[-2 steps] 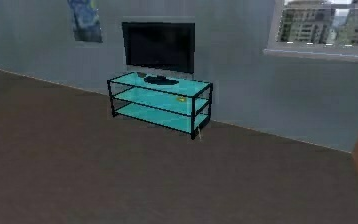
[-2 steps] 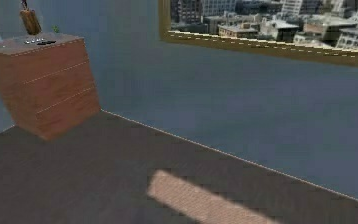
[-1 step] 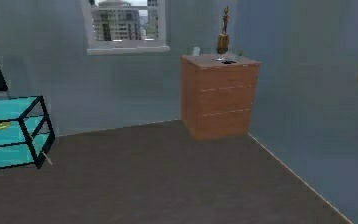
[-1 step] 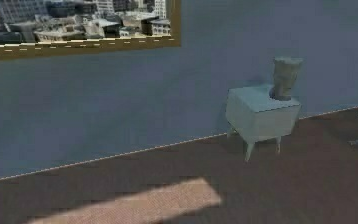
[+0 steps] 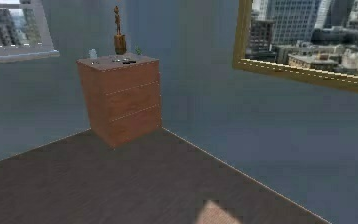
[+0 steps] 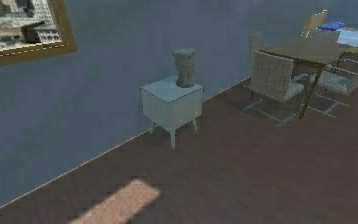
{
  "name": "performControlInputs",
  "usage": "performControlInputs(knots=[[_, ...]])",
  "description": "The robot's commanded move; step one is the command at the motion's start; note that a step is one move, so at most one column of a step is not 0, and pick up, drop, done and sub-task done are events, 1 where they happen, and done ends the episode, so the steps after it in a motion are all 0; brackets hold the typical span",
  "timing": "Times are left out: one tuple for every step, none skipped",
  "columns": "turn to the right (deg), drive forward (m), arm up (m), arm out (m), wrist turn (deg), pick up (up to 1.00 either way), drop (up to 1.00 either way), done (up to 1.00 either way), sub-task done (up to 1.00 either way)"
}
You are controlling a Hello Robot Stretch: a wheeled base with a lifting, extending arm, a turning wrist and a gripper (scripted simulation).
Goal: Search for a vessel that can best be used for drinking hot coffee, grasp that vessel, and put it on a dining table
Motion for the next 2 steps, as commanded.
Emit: performControlInputs(knots=[[0.0, 0.1, 0.0, 0.0, 0.0, 0.0, 0.0, 0.0, 0.0], [-33.0, 0.0, 0.0, 0.0, 0.0, 0.0, 0.0, 0.0, 0.0]])
